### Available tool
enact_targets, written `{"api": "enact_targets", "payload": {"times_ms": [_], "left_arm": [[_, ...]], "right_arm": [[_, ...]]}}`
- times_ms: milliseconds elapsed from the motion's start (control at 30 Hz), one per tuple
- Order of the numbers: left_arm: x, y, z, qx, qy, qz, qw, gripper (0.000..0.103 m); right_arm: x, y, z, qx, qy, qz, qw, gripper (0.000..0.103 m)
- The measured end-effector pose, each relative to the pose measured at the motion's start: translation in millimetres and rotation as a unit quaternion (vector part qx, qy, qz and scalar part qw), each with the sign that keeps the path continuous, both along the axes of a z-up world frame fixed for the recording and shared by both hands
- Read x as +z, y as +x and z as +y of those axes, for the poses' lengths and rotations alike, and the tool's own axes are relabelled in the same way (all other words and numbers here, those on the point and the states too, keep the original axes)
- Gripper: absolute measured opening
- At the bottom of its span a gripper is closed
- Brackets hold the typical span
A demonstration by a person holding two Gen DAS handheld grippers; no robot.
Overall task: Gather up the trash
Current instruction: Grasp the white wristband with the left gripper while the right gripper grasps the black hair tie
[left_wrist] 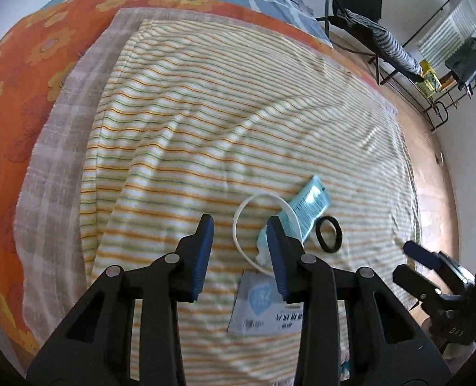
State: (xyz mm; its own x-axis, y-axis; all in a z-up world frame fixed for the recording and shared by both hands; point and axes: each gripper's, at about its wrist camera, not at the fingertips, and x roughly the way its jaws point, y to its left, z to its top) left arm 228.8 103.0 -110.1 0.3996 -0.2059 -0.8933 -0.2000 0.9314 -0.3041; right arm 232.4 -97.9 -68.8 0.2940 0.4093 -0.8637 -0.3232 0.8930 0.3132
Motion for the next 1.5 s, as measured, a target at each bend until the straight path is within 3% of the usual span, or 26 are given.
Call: {"api": "enact_targets", "payload": {"times_ms": [100, 267, 333, 867, 1067, 1267, 1500], "left_arm": [[-7, 7, -2, -0.002, 0.003, 0.009, 1.0000, 0.025], [-16, 17, -7, -0.007, 0.009, 0.017, 0.9998, 0.024], [-18, 20, -8, -0.010, 0.011, 0.018, 0.9997, 0.018], [-30, 30, -16, -0.026, 0.051, 0.026, 0.9980, 0.002], [-22, 27, -7, -0.016, 0.036, 0.013, 0.9992, 0.002], [-13, 22, -8, -0.019, 0.031, 0.002, 0.9993, 0.001], [5, 11, -9, -0.022, 0.022, -0.019, 0.9994, 0.001]], "right_arm": [[-10, 10, 0, -0.011, 0.016, 0.024, 1.000, 0.068], [-22, 22, 5, -0.016, 0.032, 0.043, 0.998, 0.057], [-25, 24, 10, -0.010, 0.030, 0.044, 0.999, 0.050], [-43, 36, 45, 0.011, -0.006, 0.031, 0.999, 0.035], [-48, 34, 56, 0.025, -0.043, 0.013, 0.999, 0.030], [-47, 25, 63, 0.046, -0.088, -0.022, 0.995, 0.002], [-26, 20, 49, 0.029, -0.055, -0.033, 0.998, 0.002]]}}
